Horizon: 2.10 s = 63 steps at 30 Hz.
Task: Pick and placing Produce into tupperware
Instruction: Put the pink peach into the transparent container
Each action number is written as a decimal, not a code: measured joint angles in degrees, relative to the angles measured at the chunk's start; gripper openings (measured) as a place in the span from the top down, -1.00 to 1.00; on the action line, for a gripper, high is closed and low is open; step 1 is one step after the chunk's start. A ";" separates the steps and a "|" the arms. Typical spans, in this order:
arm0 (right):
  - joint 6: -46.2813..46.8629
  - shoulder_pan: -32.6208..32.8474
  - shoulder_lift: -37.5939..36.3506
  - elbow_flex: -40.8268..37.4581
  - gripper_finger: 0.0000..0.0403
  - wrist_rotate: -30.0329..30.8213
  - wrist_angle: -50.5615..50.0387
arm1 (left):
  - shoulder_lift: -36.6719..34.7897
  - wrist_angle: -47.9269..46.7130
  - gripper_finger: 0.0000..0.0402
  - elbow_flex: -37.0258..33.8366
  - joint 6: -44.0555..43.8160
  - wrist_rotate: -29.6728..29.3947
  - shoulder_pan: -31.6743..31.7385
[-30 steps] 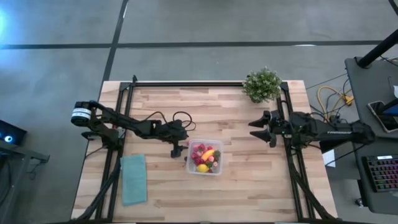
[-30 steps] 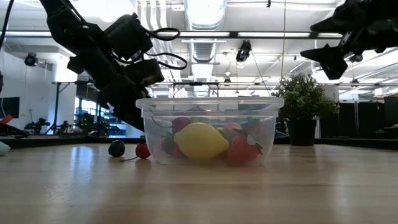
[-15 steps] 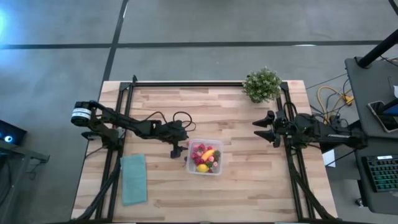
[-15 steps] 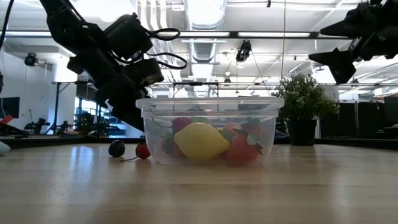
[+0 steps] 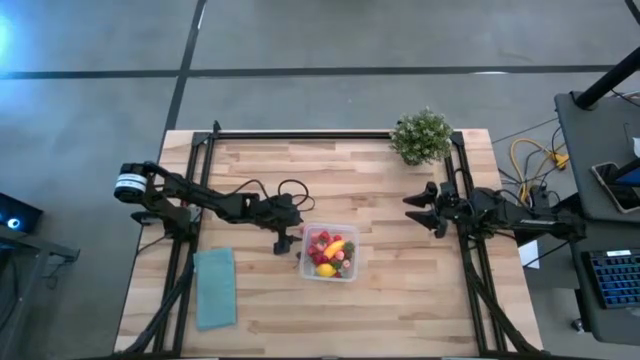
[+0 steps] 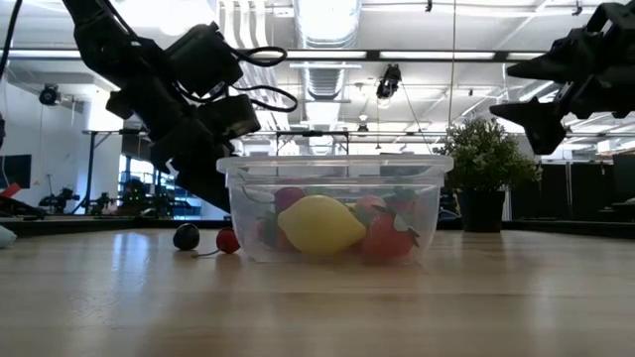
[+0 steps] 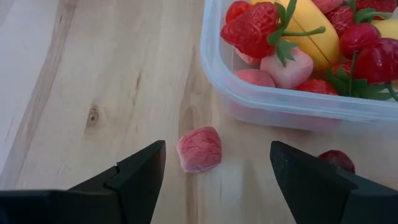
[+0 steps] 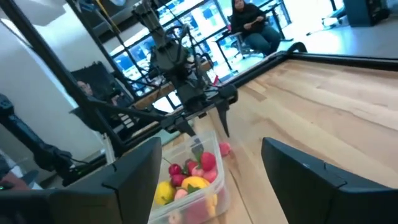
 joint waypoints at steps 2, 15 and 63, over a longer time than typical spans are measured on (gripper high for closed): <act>-0.79 0.00 0.10 0.00 -0.34 0.67 -0.12 | 0.01 0.00 -0.37 -0.08 0.01 0.01 0.00; -2.62 0.00 0.43 0.00 -0.31 1.52 -0.09 | 5.33 0.03 -0.37 1.42 -4.38 1.06 0.00; -2.60 0.01 0.83 0.04 -0.35 1.56 -0.12 | -2.59 -7.51 0.53 3.12 0.63 -3.49 -0.02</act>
